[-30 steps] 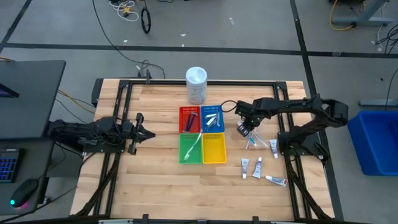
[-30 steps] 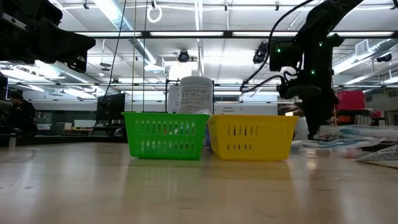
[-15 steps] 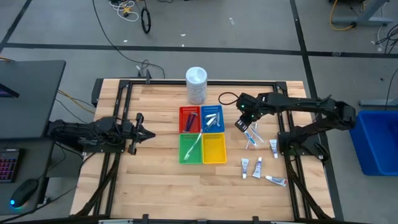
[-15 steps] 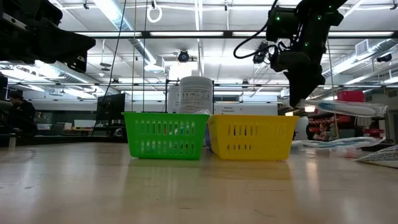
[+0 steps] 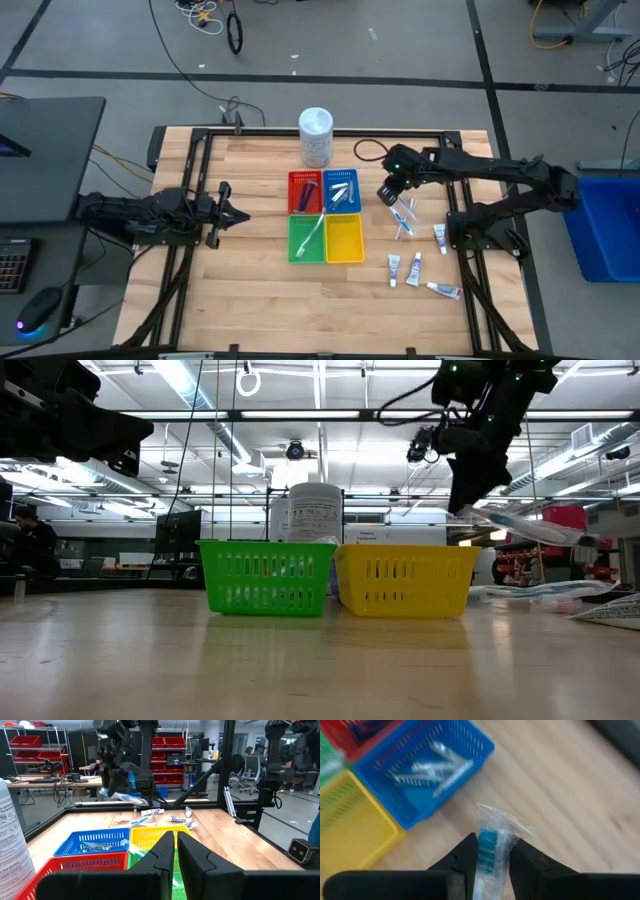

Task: Pick & Place Travel size toiletries
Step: Put the right blue toothbrush into the green bin

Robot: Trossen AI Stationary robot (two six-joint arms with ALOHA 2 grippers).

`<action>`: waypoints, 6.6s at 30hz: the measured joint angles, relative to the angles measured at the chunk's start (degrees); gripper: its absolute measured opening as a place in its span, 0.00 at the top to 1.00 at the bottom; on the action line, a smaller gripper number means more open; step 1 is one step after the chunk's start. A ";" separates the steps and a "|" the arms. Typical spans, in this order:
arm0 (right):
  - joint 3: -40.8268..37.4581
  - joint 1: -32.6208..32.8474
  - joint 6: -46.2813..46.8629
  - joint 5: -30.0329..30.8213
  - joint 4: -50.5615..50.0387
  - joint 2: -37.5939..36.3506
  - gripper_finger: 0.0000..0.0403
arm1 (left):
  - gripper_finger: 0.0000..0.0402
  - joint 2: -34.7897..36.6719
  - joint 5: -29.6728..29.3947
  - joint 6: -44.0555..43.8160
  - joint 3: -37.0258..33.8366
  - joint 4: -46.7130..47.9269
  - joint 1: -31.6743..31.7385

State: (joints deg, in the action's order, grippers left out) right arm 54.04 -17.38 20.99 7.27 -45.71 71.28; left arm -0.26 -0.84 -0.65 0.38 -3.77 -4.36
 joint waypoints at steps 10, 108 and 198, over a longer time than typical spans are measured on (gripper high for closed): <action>2.50 0.30 -3.53 2.31 3.30 -6.02 0.77 | 0.93 0.00 0.00 0.00 0.00 0.04 0.00; 22.45 28.50 -71.69 -4.30 24.52 25.43 0.77 | 0.93 0.00 0.00 0.00 -0.02 0.01 0.00; 39.89 29.09 -83.30 -0.88 12.85 45.63 0.76 | 0.93 -0.09 0.00 -0.01 0.00 0.11 -0.02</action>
State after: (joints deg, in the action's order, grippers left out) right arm 93.93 11.70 -62.31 6.39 -32.86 116.92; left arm -0.34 -0.84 -0.66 0.38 -3.65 -4.38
